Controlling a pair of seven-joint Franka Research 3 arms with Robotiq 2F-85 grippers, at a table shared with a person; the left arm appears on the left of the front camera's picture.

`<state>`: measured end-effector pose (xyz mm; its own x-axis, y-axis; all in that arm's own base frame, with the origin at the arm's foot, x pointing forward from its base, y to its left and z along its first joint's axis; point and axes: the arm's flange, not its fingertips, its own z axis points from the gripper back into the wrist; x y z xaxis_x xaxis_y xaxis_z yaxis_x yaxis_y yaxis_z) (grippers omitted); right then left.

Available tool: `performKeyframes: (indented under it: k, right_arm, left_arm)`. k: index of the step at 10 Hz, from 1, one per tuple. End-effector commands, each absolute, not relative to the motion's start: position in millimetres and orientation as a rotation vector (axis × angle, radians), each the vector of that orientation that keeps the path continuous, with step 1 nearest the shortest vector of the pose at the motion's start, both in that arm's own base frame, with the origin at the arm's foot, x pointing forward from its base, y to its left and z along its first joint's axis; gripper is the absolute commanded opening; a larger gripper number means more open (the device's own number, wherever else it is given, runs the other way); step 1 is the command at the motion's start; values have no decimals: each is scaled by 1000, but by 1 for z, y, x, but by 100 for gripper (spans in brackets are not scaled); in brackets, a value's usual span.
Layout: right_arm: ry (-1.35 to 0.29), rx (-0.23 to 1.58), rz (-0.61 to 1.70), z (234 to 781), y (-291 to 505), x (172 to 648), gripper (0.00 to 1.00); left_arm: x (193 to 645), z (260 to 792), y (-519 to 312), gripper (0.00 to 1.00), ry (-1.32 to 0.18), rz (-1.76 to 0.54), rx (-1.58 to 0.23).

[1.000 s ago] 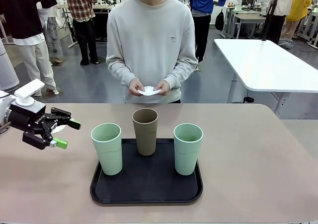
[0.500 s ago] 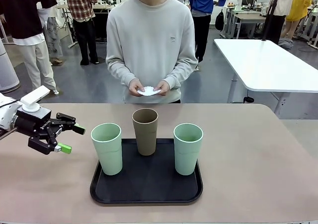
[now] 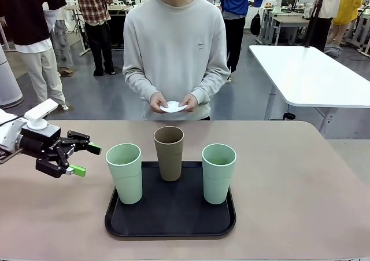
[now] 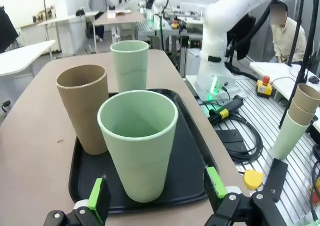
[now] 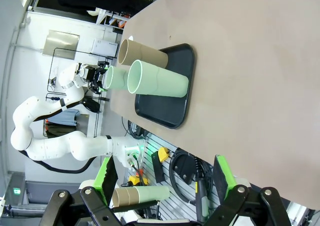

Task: Place coasters on the table and set cups on them.
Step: Pick up one Reusable plastic cup and place it on a coaster set by the human.

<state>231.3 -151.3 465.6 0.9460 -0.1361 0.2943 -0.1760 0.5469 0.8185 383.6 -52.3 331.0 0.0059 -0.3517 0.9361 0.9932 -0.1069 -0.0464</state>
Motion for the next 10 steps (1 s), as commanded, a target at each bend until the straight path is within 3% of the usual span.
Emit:
performKeyframes:
  k: [1,4,10]
  right_arm:
    - [-344,1003,25,465,-152,231,100]
    - [-344,1003,25,465,-152,231,100]
    - [-344,1003,25,465,-152,231,100]
  left_arm:
    - [403,305,-55,100,-1007,-1363,-1092]
    - [410,280,-58,100,-1076,-1356,-1102]
    - [399,259,-71,100,-961,-1366,-1182]
